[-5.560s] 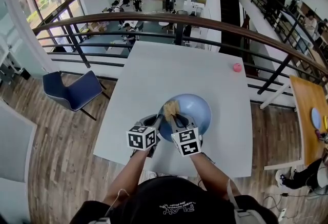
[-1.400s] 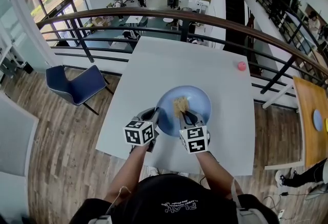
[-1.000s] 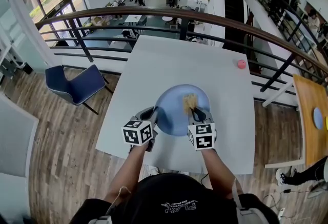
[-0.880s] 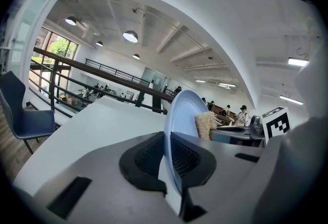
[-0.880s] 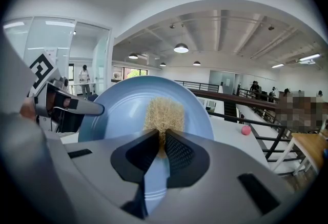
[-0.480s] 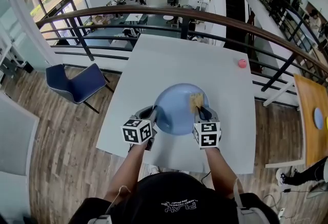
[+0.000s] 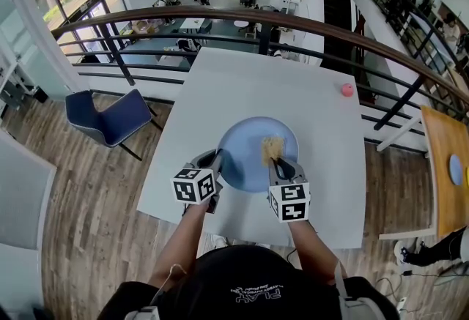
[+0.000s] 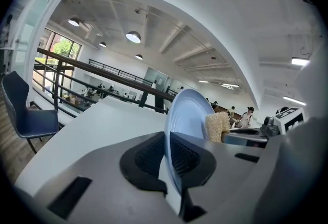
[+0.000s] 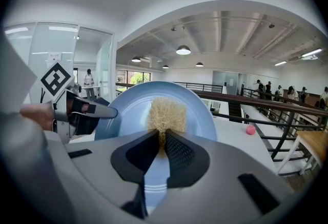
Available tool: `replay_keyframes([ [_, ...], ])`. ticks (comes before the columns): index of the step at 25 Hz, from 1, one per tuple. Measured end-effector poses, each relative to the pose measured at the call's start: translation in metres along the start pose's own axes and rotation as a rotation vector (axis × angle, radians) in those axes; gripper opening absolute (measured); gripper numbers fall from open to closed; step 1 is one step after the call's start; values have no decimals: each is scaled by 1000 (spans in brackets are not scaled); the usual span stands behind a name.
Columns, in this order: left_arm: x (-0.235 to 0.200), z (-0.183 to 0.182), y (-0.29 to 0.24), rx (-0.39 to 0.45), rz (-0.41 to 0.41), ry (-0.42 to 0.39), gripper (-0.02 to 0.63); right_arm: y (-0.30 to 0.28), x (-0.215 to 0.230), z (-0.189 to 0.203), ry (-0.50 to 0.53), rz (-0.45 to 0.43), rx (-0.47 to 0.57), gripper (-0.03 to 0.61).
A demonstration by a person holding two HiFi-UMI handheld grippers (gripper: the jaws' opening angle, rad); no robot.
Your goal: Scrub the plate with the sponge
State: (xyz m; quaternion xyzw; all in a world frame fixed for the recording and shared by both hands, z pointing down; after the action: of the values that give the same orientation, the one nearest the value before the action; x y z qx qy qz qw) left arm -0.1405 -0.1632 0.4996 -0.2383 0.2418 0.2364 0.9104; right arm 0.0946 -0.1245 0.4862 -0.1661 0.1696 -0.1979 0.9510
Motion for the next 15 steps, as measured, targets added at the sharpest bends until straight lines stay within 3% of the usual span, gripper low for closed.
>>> replay_keyframes([
  [15, 4, -5, 3, 16, 5, 17, 25, -10, -83, -7, 124, -230, -9, 44],
])
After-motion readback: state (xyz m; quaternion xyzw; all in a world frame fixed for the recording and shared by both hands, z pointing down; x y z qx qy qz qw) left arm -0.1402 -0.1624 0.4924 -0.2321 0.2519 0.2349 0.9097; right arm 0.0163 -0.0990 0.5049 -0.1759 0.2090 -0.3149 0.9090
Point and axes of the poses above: the fingertips, and each gripper's own axes: y backward along the fingers, x to its right, z out of its underside, the point moved 9 cm from there along y, backward along the fingers, and after that the axes turned 12 degrees about y, right-handed, at the moved point
